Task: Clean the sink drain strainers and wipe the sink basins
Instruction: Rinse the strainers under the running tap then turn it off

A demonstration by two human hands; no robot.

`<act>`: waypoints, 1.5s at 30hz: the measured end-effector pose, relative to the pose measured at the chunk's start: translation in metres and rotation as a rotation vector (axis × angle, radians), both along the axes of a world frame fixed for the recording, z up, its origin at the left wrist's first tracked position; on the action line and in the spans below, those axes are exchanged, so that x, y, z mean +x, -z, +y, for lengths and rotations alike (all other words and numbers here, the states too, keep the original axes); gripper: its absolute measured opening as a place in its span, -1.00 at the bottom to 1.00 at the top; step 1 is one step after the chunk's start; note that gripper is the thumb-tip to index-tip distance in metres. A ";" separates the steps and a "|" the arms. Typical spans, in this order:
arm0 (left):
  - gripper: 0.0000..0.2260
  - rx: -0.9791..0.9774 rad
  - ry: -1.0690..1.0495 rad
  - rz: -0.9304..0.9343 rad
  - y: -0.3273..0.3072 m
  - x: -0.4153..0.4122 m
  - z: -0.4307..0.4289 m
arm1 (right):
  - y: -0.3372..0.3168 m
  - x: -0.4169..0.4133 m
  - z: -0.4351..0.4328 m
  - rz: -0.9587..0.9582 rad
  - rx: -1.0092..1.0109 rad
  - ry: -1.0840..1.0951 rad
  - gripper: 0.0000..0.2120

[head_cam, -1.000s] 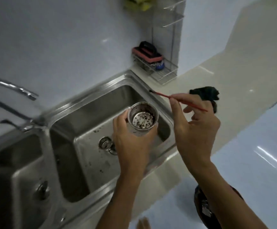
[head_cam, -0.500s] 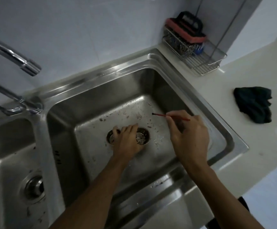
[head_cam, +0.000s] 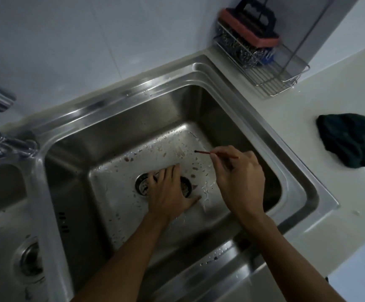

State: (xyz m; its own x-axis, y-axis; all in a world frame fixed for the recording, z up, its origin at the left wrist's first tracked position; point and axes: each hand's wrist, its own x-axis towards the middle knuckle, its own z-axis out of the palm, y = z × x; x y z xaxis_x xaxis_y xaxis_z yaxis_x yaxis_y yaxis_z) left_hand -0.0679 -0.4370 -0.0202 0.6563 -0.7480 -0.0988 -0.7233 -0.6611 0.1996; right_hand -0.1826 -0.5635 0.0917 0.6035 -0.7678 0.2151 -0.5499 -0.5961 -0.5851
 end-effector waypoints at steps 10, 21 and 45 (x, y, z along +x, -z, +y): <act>-0.19 -0.479 -0.011 0.025 -0.120 0.004 -0.159 | -0.075 0.009 -0.132 -0.135 -0.200 0.101 -0.76; -0.07 -0.526 -0.093 -0.080 -0.123 -0.005 -0.247 | -0.048 0.035 -0.247 -0.015 -0.351 0.030 -0.74; -0.10 -0.442 -0.257 -0.184 -0.152 0.025 -0.071 | -0.092 0.041 -0.116 0.018 -0.433 -0.339 -0.04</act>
